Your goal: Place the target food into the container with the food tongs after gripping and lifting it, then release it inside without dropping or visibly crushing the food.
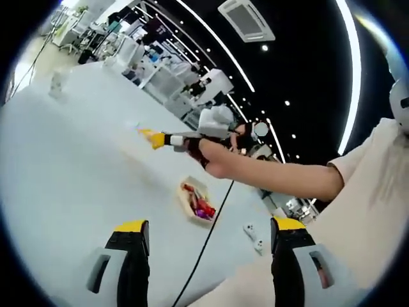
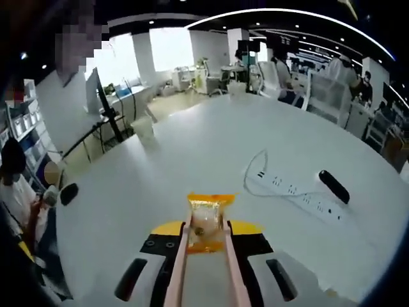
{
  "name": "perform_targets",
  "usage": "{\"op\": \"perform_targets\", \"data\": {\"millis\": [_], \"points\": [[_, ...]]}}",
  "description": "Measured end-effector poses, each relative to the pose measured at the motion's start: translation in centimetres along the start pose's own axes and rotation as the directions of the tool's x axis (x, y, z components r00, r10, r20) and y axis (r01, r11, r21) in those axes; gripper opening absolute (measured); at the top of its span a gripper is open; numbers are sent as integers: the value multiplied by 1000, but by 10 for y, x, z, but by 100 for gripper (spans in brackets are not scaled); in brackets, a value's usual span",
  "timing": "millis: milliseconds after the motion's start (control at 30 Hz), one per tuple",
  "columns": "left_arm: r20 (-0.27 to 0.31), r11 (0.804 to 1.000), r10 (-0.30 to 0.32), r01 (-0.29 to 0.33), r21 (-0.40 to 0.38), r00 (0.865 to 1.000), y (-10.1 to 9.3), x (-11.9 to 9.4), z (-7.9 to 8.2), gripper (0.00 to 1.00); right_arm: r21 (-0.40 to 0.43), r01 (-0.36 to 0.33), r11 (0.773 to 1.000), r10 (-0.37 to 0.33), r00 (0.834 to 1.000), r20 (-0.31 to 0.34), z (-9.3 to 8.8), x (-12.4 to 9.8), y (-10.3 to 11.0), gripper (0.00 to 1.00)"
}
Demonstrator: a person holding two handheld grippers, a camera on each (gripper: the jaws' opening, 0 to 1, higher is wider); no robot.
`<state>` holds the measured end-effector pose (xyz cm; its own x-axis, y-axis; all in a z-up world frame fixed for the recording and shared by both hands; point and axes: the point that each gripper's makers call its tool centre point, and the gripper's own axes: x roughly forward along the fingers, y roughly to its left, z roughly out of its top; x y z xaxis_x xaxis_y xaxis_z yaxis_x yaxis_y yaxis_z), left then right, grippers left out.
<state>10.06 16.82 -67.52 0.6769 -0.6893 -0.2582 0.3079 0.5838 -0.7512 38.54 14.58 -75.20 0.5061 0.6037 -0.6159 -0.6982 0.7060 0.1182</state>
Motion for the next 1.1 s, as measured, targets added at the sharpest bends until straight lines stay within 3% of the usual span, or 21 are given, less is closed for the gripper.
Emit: {"op": "perform_targets", "data": {"millis": [67,133,333,433,500,633,833,1100], "points": [[-8,1000,-4,4,8,1000,2,3,1,77,42,7,999,-9,999,42,9,-13,-4,24],[-15,1000,-19,19,10,1000,1,7,5,77,28,14,999,-16,999,47,18,-24,-8,24],[-44,997,-53,56,54,998,-8,17,11,77,66,28,997,-32,998,62,12,-38,-20,25],[-55,996,-66,69,61,996,-11,19,7,77,15,17,1000,-18,998,61,8,-43,-13,25],[-62,995,-69,73,61,996,-12,19,4,77,59,29,998,-33,997,75,7,-48,-16,25],[-79,995,-77,82,59,994,-14,19,-6,77,42,35,999,-37,997,70,1,-57,-15,25],[-84,995,-80,85,57,993,-15,19,-10,77,68,57,996,-61,996,71,-13,-76,-19,25],[-94,993,-89,95,62,992,-19,22,-13,77,86,70,994,-78,993,93,-13,-95,-20,25]]}}
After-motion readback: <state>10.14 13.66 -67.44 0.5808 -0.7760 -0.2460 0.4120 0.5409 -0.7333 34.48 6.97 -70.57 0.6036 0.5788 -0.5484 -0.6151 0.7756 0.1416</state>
